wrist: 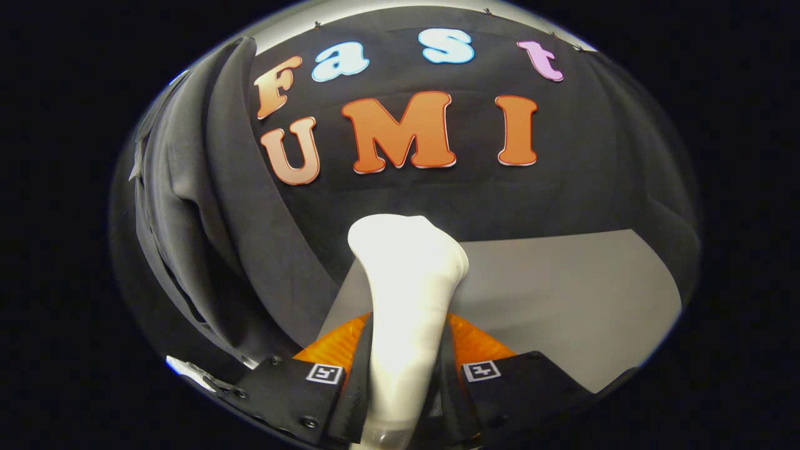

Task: Iron the clothes twice with a garment steamer, once on the left side and once on the right side.

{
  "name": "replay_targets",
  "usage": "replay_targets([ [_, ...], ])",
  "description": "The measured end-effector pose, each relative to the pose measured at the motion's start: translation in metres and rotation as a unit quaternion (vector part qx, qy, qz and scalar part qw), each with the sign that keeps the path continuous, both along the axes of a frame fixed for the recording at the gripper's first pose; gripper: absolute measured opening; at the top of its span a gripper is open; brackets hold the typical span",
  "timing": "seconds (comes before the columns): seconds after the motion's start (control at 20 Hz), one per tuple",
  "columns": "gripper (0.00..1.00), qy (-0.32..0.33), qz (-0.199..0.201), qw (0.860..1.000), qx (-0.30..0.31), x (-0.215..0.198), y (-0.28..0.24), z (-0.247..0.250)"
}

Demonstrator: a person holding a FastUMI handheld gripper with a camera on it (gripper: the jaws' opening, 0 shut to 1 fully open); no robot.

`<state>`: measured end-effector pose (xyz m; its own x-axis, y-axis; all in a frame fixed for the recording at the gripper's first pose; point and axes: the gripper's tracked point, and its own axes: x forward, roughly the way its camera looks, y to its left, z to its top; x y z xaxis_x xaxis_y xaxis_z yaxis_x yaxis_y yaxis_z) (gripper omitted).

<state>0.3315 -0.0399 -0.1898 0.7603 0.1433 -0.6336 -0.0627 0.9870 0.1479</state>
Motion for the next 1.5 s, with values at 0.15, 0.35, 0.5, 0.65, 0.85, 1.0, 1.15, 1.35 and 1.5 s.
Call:
replay_targets([
  [0.15, 0.50, -0.059, 0.010, 0.997, -0.047, -0.006, 0.005, 0.028],
  [0.35, 0.45, -0.110, -0.020, 0.991, -0.081, -0.029, 0.015, 0.062],
  [0.5, 0.45, -0.145, -0.054, 0.983, -0.096, -0.055, 0.024, 0.091],
  [0.65, 0.45, -0.179, -0.076, 0.977, -0.093, -0.089, 0.047, 0.121],
  [0.85, 0.44, -0.211, -0.084, 0.970, -0.090, -0.130, 0.093, 0.145],
  [1.0, 0.44, -0.231, -0.100, 0.964, -0.092, -0.153, 0.116, 0.155],
  [1.15, 0.44, -0.248, -0.116, 0.956, -0.107, -0.168, 0.134, 0.168],
  [1.35, 0.44, -0.270, -0.119, 0.948, -0.123, -0.184, 0.156, 0.189],
  [1.5, 0.44, -0.281, -0.118, 0.945, -0.122, -0.189, 0.173, 0.197],
])
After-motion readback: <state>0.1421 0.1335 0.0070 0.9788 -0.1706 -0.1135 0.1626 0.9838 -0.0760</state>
